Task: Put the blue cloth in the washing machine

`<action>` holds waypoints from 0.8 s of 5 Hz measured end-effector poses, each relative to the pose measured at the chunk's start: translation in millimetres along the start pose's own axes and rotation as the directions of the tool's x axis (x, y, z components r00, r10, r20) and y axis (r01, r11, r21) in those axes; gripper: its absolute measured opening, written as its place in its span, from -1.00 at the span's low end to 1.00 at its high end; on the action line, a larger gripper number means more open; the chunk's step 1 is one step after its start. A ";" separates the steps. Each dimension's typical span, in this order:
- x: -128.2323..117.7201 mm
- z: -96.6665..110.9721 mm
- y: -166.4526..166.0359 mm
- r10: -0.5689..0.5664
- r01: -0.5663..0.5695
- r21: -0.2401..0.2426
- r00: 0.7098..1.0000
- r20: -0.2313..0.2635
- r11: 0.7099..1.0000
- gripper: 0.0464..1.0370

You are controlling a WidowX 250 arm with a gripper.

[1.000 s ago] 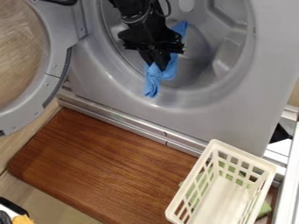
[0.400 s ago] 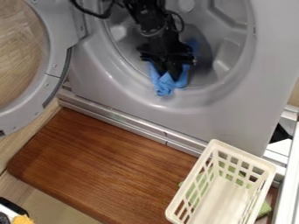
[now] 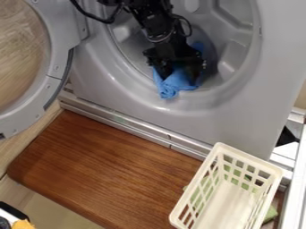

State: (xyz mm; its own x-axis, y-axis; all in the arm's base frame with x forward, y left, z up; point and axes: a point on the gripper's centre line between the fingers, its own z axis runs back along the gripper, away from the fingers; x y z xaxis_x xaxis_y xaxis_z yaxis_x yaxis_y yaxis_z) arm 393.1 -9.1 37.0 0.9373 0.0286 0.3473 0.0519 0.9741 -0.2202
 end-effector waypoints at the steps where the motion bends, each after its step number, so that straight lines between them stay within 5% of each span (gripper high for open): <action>1: -3.3 0.5 -1.9 -0.006 0.005 -0.004 1.000 -0.002 1.000 0.95; 4: -12.4 43.6 -5.4 -0.004 0.004 0.005 1.000 -0.015 1.000 0.93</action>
State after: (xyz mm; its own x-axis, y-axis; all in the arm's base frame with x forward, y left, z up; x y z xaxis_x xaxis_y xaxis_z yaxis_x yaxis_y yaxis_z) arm 366.2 -4.9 73.6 0.9422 0.0212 0.3344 0.0540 0.9753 -0.2140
